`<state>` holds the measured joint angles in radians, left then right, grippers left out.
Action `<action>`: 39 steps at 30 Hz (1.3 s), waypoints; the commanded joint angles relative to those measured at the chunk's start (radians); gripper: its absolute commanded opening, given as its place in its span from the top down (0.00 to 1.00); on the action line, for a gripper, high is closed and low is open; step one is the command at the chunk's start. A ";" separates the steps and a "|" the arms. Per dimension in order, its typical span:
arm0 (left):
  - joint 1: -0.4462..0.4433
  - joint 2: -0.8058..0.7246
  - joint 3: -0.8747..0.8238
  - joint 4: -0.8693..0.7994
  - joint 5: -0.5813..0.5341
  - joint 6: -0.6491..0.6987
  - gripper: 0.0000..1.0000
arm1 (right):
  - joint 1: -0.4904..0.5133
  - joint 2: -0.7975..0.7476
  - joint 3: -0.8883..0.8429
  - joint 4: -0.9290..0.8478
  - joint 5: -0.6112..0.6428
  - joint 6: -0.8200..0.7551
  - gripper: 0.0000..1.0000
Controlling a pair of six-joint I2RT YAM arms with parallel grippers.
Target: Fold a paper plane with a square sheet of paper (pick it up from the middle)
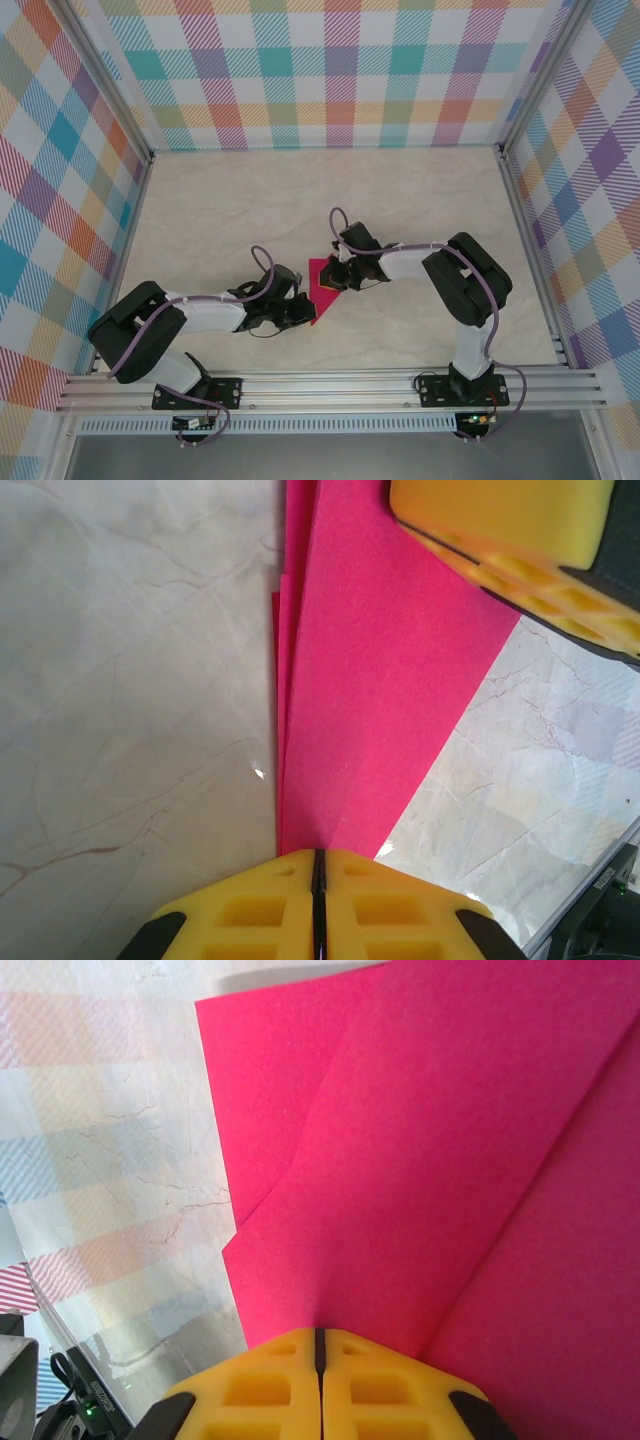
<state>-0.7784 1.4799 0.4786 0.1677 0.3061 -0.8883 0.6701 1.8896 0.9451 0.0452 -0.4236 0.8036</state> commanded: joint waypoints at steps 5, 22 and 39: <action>-0.008 0.051 -0.055 -0.209 -0.053 0.028 0.90 | -0.077 0.068 0.030 0.036 0.064 -0.020 0.94; -0.008 0.051 -0.055 -0.211 -0.052 0.034 0.91 | -0.168 0.113 0.112 0.014 0.045 -0.041 0.92; -0.009 0.052 -0.041 -0.217 -0.051 0.038 0.90 | -0.202 -0.067 0.088 -0.030 -0.020 -0.052 0.90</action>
<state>-0.7784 1.4818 0.4816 0.1635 0.3069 -0.8707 0.4568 1.9209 1.0576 0.0231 -0.4194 0.7692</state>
